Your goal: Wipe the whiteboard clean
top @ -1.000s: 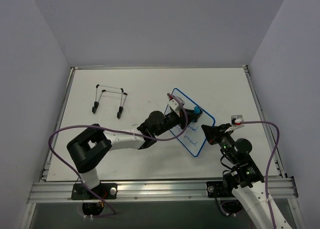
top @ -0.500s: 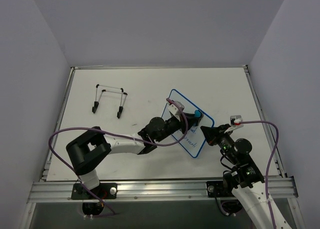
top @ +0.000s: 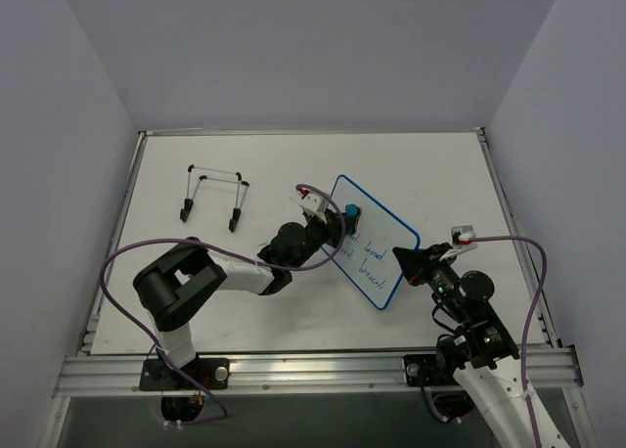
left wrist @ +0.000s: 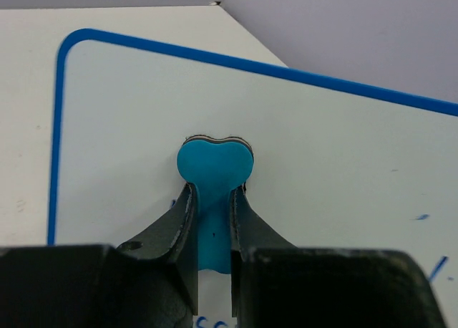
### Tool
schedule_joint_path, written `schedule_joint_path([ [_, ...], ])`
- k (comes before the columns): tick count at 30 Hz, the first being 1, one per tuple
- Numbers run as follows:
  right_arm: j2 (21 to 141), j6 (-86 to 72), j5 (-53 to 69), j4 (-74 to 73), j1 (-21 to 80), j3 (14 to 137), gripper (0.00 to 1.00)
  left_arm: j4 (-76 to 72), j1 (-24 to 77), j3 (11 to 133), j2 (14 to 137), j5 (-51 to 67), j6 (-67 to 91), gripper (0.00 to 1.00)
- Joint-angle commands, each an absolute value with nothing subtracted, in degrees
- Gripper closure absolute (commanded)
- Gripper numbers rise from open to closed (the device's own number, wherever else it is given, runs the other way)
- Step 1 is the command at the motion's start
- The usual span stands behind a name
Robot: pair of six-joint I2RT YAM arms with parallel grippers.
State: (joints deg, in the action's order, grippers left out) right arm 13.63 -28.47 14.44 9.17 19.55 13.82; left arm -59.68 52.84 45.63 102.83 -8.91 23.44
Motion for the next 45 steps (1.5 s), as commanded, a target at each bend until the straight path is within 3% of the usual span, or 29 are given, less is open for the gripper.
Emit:
schedule_joint_path([
  [1,12.7,-29.6,25.9,16.8,21.4,19.2,1.0,-58.6,50.6,44.6,106.4,-8.2,24.6,0.98],
  [24,14.0,-31.6,26.1,19.5,21.4,18.3,1.0,-56.1,68.2,52.6,99.8,-9.0,21.1,0.98],
  [29,13.9,-32.3,26.1,20.2,21.4,18.5,1.0,-56.1,69.8,52.9,101.2,-9.0,23.6,0.98],
  [40,12.9,-33.1,25.9,20.5,21.4,19.1,1.0,-52.5,69.9,48.7,102.7,-23.4,26.1,0.98],
  [45,13.0,-33.7,26.4,20.7,21.4,19.8,1.0,-55.6,67.8,46.5,105.6,-22.9,29.6,0.98],
])
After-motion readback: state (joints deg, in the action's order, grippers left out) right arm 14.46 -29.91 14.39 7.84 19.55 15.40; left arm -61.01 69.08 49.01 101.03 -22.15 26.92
